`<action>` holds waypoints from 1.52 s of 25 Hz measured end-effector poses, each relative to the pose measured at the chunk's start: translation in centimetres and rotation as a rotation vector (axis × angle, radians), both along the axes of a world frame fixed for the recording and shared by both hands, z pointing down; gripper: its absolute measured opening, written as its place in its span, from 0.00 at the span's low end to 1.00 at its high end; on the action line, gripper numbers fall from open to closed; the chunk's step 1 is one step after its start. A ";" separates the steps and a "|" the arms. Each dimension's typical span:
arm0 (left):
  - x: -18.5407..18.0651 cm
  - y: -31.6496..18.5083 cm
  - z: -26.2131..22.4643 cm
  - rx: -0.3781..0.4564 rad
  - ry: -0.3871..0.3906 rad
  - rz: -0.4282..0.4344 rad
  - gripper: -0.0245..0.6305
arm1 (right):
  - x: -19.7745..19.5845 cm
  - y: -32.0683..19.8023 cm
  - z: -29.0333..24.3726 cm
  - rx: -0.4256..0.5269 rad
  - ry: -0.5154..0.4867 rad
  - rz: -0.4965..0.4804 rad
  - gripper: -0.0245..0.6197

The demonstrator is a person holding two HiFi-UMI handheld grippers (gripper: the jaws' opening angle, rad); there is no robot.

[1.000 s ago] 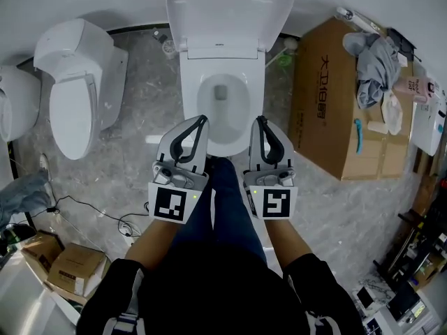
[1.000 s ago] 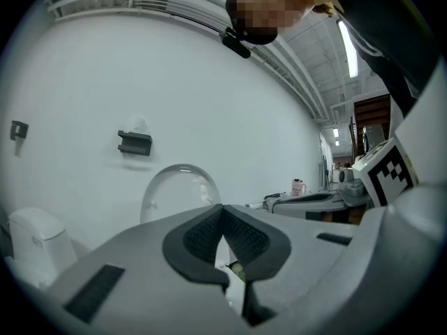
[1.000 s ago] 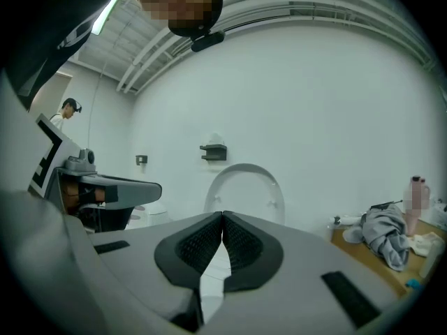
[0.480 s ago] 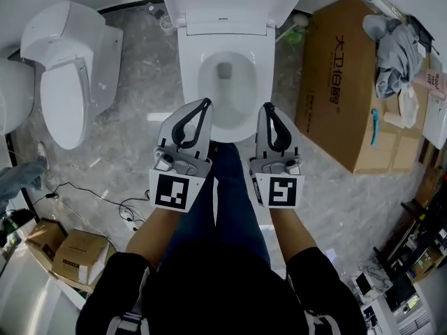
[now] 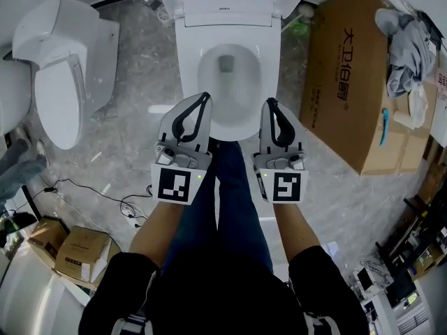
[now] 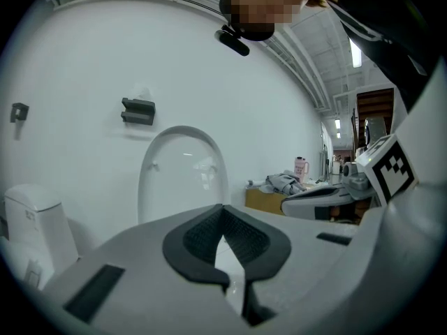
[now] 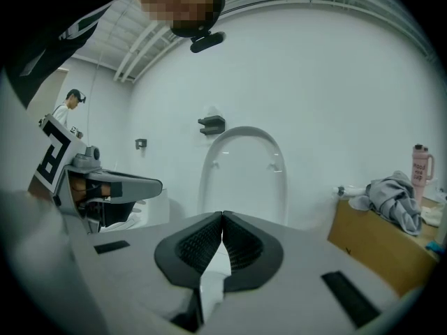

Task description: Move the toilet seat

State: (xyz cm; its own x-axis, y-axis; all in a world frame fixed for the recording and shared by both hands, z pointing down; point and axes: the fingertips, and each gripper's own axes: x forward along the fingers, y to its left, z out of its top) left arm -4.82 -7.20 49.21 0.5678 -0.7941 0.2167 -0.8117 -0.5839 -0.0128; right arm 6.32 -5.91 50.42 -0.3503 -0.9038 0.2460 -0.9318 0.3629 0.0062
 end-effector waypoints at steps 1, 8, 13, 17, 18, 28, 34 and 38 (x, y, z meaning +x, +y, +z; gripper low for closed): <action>0.0 -0.2 0.4 0.006 -0.007 0.001 0.04 | 0.0 -0.1 0.4 -0.002 0.001 -0.002 0.07; -0.5 0.9 5.6 -0.163 -0.053 -0.034 0.04 | 0.4 -0.3 3.1 -0.025 0.000 0.001 0.07; -0.7 1.4 8.0 -0.210 -0.045 -0.052 0.04 | 0.6 -0.1 5.1 -0.050 0.000 0.002 0.07; -0.7 1.7 9.8 -0.230 -0.048 -0.051 0.04 | 1.0 -0.2 6.8 -0.067 0.007 0.005 0.07; -0.7 1.8 10.2 -0.234 -0.051 -0.050 0.04 | 1.0 -0.2 7.3 -0.070 0.010 0.004 0.07; -0.5 2.7 15.0 -0.291 -0.067 -0.034 0.04 | 2.2 0.5 12.1 -0.119 0.031 0.010 0.07; -0.3 3.5 17.9 -0.324 -0.071 -0.039 0.04 | 2.7 1.7 15.1 -0.161 0.038 0.000 0.07; -0.1 3.7 19.3 -0.303 -0.070 -0.024 0.05 | 3.2 2.8 18.1 -0.219 0.051 -0.006 0.07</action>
